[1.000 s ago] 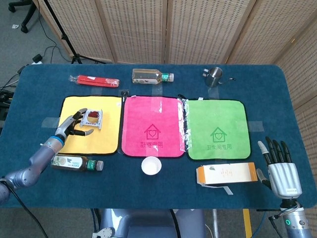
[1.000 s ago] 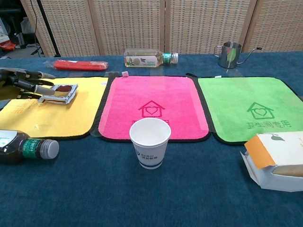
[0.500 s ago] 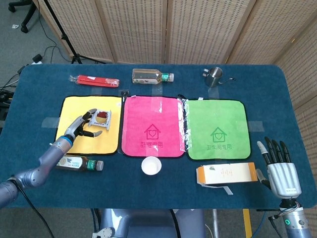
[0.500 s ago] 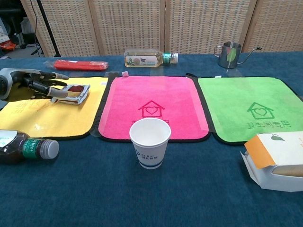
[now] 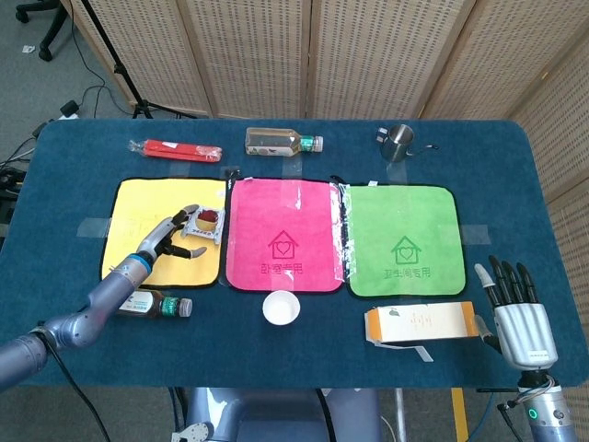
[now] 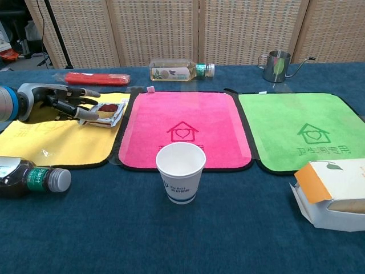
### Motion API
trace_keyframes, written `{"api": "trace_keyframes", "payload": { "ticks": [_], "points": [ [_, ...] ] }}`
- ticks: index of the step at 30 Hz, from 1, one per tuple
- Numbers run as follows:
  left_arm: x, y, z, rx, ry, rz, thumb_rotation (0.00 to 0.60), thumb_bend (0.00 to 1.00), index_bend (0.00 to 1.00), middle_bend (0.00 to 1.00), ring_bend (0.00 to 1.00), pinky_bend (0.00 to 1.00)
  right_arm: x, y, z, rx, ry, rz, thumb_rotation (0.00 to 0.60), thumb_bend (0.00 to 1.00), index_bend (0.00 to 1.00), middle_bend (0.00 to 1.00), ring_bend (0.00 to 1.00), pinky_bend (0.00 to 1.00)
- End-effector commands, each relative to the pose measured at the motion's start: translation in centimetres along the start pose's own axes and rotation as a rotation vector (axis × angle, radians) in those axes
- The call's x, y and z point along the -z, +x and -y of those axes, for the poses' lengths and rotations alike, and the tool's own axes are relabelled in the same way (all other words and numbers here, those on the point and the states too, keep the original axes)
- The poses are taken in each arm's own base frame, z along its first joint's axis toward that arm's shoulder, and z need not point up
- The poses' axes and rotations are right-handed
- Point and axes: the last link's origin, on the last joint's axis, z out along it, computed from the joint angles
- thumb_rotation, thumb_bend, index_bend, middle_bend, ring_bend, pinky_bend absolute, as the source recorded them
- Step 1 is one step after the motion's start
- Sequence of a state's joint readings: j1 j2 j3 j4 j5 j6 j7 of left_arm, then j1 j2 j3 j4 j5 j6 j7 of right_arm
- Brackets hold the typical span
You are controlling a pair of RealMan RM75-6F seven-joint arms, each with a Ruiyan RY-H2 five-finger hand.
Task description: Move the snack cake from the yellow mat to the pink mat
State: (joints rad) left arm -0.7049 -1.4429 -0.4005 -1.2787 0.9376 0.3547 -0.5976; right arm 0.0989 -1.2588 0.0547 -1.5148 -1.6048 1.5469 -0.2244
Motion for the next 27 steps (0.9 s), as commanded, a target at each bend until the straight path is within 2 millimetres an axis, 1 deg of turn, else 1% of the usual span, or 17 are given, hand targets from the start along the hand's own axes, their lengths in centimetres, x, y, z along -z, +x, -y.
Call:
{"api": "trace_keyframes", "payload": {
  "ticks": [1, 4, 14, 23, 27],
  "points": [
    [-0.2, -0.8, -0.3, -0.011, -0.005, 0.017, 0.600, 0.28, 0.00, 0.00, 0.00, 0.00, 0.0, 0.0, 0.1, 0.001, 0.005, 0.000, 0.600, 0.34, 0.00, 0.00, 0.00, 0.00],
    [-0.3, -2.0, -1.0, -0.024, -0.021, 0.046, 0.600, 0.28, 0.00, 0.00, 0.00, 0.00, 0.0, -0.1, 0.1, 0.001, 0.005, 0.004, 0.600, 0.34, 0.00, 0.00, 0.00, 0.00],
    [-0.9, -4.2, -2.5, -0.045, -0.046, 0.083, 0.600, 0.28, 0.00, 0.00, 0.00, 0.00, 0.1, 0.0, 0.3, 0.000, 0.014, 0.003, 0.600, 0.34, 0.00, 0.00, 0.00, 0.00],
    [-1.1, -5.8, -3.3, -0.049, -0.053, 0.111, 0.600, 0.28, 0.00, 0.00, 0.00, 0.00, 0.1, 0.0, 0.2, -0.001, 0.014, 0.003, 0.600, 0.34, 0.00, 0.00, 0.00, 0.00],
    [-1.3, -6.9, -3.8, -0.050, -0.062, 0.131, 0.600, 0.28, 0.00, 0.00, 0.00, 0.00, 0.1, -0.1, 0.2, -0.001, 0.016, 0.008, 0.600, 0.34, 0.00, 0.00, 0.00, 0.00]
  ]
}}
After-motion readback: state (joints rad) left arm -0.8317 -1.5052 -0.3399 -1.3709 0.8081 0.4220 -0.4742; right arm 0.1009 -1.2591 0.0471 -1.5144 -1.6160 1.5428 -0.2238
